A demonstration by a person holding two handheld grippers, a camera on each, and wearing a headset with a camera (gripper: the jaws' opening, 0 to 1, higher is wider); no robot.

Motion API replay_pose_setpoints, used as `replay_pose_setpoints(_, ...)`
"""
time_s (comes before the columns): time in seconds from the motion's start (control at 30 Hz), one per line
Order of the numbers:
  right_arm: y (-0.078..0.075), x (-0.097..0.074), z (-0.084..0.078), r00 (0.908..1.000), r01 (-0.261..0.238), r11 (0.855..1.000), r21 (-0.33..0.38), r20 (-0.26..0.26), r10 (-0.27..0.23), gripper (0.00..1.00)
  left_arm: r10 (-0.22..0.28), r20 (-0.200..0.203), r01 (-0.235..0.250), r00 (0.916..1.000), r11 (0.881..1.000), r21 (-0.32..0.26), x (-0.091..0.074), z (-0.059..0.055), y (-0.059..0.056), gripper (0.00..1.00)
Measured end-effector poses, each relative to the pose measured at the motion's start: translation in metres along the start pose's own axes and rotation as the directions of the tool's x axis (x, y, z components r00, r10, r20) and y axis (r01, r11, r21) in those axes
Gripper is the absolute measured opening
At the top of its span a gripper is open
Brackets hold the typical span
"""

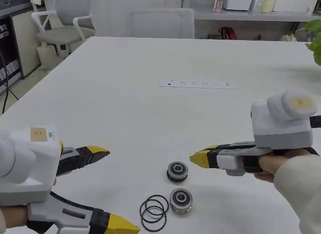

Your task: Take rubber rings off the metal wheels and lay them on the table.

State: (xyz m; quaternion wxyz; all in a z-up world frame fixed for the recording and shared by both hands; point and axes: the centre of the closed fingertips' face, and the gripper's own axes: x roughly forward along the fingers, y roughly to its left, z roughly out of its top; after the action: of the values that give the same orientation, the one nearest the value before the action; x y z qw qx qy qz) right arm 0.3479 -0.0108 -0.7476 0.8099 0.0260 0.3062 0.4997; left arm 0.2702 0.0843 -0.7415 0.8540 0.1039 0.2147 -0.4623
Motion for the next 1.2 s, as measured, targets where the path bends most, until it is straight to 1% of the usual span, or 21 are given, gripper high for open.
replay_pose_setpoints(0.27, -0.001, -0.003, -0.001, 0.9999, 0.013, 1.0, -0.019, 0.003, -0.013, 0.11, 0.003, 0.033, -0.003, 0.9994, 1.0, 0.012, 0.0, 0.02, 0.003, 1.0)
replay_pose_setpoints(0.43, -0.001, -0.003, -0.002, 0.9999, 0.014, 0.999, -0.045, 0.0, -0.014, 0.15, 0.006, 0.033, -0.006, 0.9994, 1.0, 0.013, -0.001, 0.028, 0.007, 1.0)
replay_pose_setpoints(0.53, -0.001, -0.003, -0.002, 0.9999, 0.014, 0.998, -0.055, 0.001, -0.014, 0.17, 0.011, 0.046, -0.012, 0.9989, 1.0, 0.022, -0.003, 0.037, 0.01, 1.0)
replay_pose_setpoints(0.73, -0.003, -0.004, -0.001, 0.9998, 0.019, 0.997, -0.079, 0.005, -0.018, 0.22, 0.022, 0.065, -0.026, 0.9976, 0.998, 0.052, -0.009, 0.06, 0.019, 1.0)
replay_pose_setpoints(0.83, -0.005, -0.005, 0.0, 0.9997, 0.022, 0.996, -0.086, 0.01, -0.021, 0.25, 0.024, 0.087, -0.031, 0.9959, 0.997, 0.07, -0.012, 0.076, 0.025, 1.0)
replay_pose_setpoints(0.9, -0.006, -0.005, 0.001, 0.9996, 0.025, 0.996, -0.082, 0.013, -0.024, 0.26, 0.02, 0.094, -0.028, 0.9954, 0.996, 0.081, -0.013, 0.084, 0.027, 1.0)
replay_pose_setpoints(0.97, -0.006, -0.005, 0.002, 0.9995, 0.025, 0.996, -0.083, 0.018, -0.024, 0.27, 0.019, 0.09, -0.029, 0.9958, 0.994, 0.105, -0.012, 0.089, 0.029, 1.0)
replay_pose_setpoints(1.03, -0.006, -0.005, 0.002, 0.9995, 0.025, 0.996, -0.084, 0.019, -0.024, 0.28, 0.025, 0.087, -0.035, 0.9959, 0.993, 0.115, -0.011, 0.092, 0.032, 1.0)
replay_pose_setpoints(1.07, -0.006, -0.005, 0.002, 0.9996, 0.024, 0.996, -0.086, 0.017, -0.023, 0.29, 0.028, 0.088, -0.039, 0.9957, 0.992, 0.118, -0.01, 0.096, 0.035, 1.0)
replay_pose_setpoints(1.2, -0.007, -0.005, 0.001, 0.9996, 0.026, 0.995, -0.097, 0.015, -0.024, 0.33, 0.016, 0.101, -0.029, 0.9948, 0.992, 0.12, -0.006, 0.106, 0.036, 1.0)
